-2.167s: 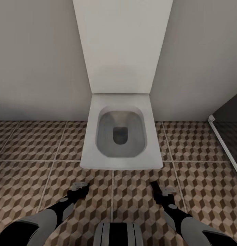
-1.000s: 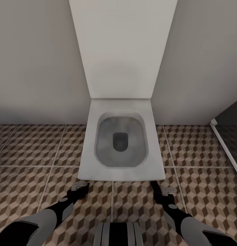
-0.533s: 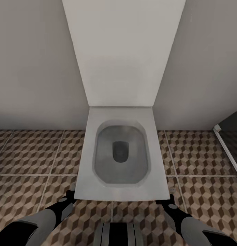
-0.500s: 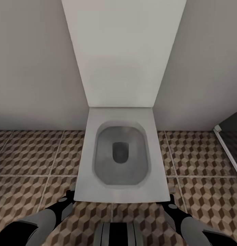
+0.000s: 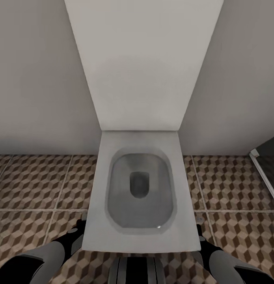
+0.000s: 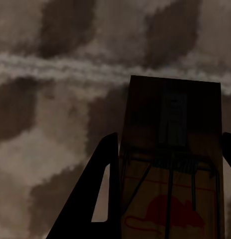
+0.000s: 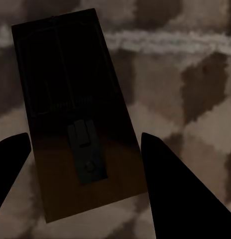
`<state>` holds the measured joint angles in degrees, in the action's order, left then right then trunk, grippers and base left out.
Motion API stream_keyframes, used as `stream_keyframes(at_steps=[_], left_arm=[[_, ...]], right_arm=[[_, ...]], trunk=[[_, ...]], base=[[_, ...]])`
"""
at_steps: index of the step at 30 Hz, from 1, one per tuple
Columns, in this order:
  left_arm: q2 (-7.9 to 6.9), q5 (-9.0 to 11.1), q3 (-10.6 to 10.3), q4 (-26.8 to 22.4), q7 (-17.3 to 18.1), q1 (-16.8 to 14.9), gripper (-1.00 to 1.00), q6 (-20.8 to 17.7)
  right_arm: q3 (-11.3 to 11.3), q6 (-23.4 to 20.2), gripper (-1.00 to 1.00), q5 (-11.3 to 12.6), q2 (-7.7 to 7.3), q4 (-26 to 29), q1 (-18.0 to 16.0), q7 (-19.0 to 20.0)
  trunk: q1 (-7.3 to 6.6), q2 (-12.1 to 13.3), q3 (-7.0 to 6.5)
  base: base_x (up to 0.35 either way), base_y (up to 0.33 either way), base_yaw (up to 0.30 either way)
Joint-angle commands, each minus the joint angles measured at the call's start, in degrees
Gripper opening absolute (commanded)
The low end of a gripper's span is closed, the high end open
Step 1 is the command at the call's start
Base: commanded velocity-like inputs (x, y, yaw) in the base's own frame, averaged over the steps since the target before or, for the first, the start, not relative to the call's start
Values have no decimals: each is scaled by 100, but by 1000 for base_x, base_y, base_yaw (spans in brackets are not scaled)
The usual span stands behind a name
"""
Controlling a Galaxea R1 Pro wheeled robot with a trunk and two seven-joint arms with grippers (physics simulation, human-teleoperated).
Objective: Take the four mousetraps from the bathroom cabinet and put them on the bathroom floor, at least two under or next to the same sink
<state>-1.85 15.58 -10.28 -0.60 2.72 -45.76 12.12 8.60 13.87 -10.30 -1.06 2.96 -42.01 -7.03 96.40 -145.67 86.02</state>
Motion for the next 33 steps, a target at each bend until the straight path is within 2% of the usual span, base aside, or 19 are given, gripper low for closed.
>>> stream_keyframes(at_steps=[1, 15, 33], left_arm=[[0, 50, -44, 7, 9, -3, -100, 19], [1, 41, -51, 7, 9, -3, -100, 19], [1, 41, -46, 7, 9, -3, -100, 20]], right_arm=[[45, 20, -100, -60, 1, -9, -5, -18], [45, 20, -100, -60, 1, -7, -6, -8], [45, 20, -100, -60, 1, -8, -7, -2]], trunk=[[-1, -1, 3], [-1, -1, 3], [-1, -1, 3]], base=[[13, 0, 0], [4, 0, 0], [67, 0, 0]])
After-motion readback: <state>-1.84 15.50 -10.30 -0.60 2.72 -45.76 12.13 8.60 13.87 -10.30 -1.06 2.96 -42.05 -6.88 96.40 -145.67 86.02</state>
